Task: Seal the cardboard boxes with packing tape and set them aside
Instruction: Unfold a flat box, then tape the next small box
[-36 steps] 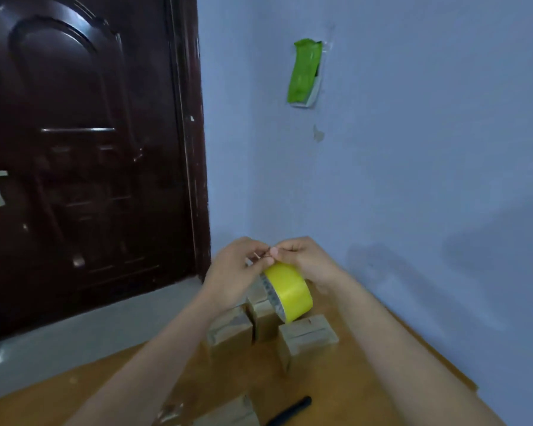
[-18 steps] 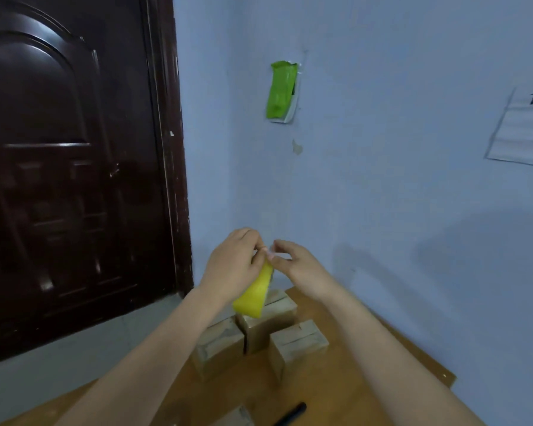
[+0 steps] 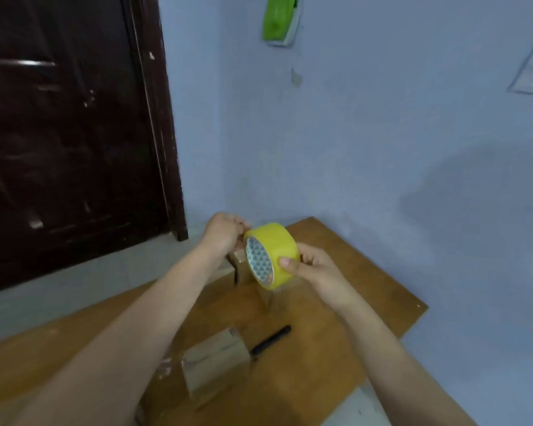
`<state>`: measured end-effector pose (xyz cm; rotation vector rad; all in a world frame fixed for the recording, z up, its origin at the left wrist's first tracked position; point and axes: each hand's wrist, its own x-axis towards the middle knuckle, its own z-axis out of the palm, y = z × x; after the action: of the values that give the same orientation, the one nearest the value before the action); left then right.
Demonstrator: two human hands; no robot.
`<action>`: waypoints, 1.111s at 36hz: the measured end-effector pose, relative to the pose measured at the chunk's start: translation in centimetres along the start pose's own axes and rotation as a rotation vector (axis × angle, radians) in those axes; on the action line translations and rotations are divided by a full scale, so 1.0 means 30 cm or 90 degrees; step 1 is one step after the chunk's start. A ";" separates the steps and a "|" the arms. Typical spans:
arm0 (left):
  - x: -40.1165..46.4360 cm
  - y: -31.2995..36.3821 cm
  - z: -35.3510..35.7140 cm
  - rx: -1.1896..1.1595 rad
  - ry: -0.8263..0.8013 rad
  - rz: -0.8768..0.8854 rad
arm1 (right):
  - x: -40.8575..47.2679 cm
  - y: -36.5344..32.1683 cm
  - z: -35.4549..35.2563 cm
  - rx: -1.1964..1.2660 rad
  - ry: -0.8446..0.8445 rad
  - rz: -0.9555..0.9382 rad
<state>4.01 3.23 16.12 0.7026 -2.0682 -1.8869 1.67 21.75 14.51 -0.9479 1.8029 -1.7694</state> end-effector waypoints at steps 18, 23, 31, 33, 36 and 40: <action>0.080 -0.518 -0.015 0.341 -0.059 -0.112 | -0.187 0.406 0.125 -0.281 -0.003 0.417; 0.076 -0.630 -0.041 0.345 -0.068 -0.143 | -0.200 0.478 0.173 -0.272 -0.042 0.478; 0.081 -0.749 0.006 0.340 -0.019 -0.108 | -0.173 0.559 0.158 -0.313 -0.017 0.521; 0.075 -0.783 0.009 0.317 -0.007 -0.109 | -0.177 0.572 0.155 -0.320 -0.028 0.527; 0.072 -0.817 0.012 0.291 0.005 -0.100 | -0.186 0.576 0.160 -0.328 -0.046 0.531; 0.082 -0.823 0.013 0.290 0.004 -0.089 | -0.191 0.588 0.166 -0.323 -0.022 0.521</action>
<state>6.12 1.27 -8.52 0.9714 -2.5333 -1.4770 6.20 21.59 -4.15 -0.2864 2.2150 -0.8082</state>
